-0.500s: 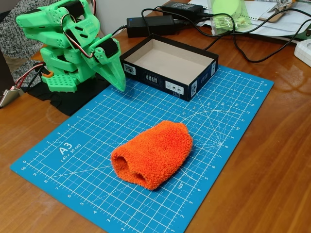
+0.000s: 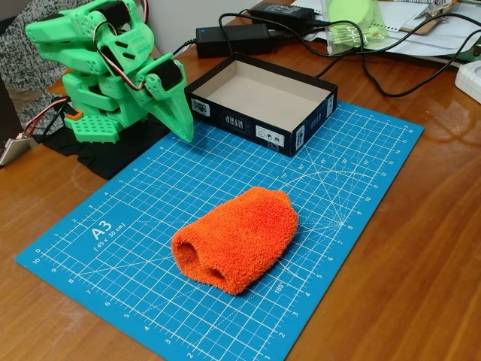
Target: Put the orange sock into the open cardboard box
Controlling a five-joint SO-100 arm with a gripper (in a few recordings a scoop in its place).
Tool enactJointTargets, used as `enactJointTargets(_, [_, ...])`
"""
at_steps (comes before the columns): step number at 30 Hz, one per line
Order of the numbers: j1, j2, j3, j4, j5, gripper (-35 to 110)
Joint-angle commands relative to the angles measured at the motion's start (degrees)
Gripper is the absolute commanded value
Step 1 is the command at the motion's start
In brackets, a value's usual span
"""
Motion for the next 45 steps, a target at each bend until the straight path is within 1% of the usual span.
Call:
enactJointTargets(1, [0.9,0.8,0.4,-0.5,0.9,0])
enactJointTargets(17, [1.8,0.8,0.3,-0.5,1.6,0])
enactJointTargets(19, [2.8,-1.0,0.1,-1.9,2.3,0])
enactJointTargets(20, [3.3,-4.0,-0.3,-4.2,2.6,2])
enactJointTargets(22, [4.5,-14.0,-1.8,-12.2,1.3,1])
enactJointTargets(25, [7.5,-31.8,-6.2,-26.8,-6.2,0])
enactJointTargets(28, [11.2,-45.0,-13.1,-35.8,-13.4,0])
enactJointTargets(30, [13.2,-51.2,-18.6,-38.3,-17.2,0])
enactJointTargets(33, [15.6,-58.9,-25.7,-42.1,-20.0,5])
enactJointTargets(35, [16.4,-63.2,-28.7,-45.8,-19.5,11])
enactJointTargets(37, [16.9,-67.0,-31.1,-48.7,-19.5,20])
enactJointTargets(38, [16.9,-69.0,-32.8,-49.0,-20.0,21])
enactJointTargets(41, [17.1,-74.8,-36.6,-49.6,-19.0,17])
enactJointTargets(45, [17.4,-83.8,-40.4,-50.2,-18.5,24])
